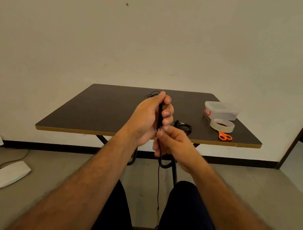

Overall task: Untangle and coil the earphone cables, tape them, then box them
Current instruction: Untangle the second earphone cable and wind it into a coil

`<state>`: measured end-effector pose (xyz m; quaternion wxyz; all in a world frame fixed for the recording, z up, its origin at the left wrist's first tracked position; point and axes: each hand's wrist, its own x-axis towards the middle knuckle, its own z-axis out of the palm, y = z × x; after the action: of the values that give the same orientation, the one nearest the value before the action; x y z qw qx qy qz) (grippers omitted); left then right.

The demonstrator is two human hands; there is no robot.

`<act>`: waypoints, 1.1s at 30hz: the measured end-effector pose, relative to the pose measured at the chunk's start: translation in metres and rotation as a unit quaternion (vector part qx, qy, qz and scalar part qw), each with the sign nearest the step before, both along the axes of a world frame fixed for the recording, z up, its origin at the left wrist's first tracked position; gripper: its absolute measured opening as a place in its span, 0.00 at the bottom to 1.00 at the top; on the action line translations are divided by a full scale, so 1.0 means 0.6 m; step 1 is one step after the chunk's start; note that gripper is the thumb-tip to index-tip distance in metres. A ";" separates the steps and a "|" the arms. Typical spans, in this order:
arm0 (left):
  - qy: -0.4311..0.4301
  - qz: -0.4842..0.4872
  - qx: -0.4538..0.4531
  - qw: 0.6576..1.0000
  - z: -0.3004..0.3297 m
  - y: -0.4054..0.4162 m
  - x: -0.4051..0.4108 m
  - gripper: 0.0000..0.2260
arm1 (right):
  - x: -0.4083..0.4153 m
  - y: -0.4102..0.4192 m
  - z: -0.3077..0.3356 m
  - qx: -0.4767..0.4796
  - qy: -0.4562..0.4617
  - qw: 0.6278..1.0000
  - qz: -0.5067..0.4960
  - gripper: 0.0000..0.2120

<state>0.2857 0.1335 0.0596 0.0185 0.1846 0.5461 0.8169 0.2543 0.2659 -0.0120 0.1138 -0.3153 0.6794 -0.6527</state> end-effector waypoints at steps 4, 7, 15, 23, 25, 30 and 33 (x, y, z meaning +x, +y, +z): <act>0.065 0.119 -0.033 0.990 0.002 -0.011 -0.010 0.15 | 0.018 0.004 -0.008 0.094 0.014 0.995 0.035 0.08; 0.084 0.200 -0.066 0.974 -0.004 -0.025 -0.020 0.16 | 0.027 0.015 0.014 0.155 0.040 0.985 0.059 0.11; 0.087 0.247 -0.251 0.932 -0.033 -0.031 -0.025 0.16 | 0.026 0.027 0.085 0.243 0.219 0.944 -0.041 0.06; 0.018 0.087 -0.308 0.947 -0.035 -0.020 -0.011 0.20 | 0.000 0.031 0.130 0.175 0.288 0.933 -0.123 0.04; -0.022 0.050 -0.262 0.963 -0.032 -0.016 -0.008 0.21 | -0.006 0.033 0.133 0.126 0.251 0.956 -0.092 0.07; -0.089 -0.034 -0.189 0.977 -0.029 -0.010 -0.001 0.22 | -0.021 0.038 0.123 0.037 0.204 0.976 -0.068 0.09; -0.115 -0.074 -0.141 0.981 -0.028 -0.009 0.001 0.21 | -0.022 0.035 0.114 -0.010 0.184 0.979 -0.085 0.07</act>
<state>0.2863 0.1282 0.0430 0.1674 0.1254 0.6345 0.7441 0.2413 0.2872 0.0563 -0.0723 -0.3727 0.7065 -0.5972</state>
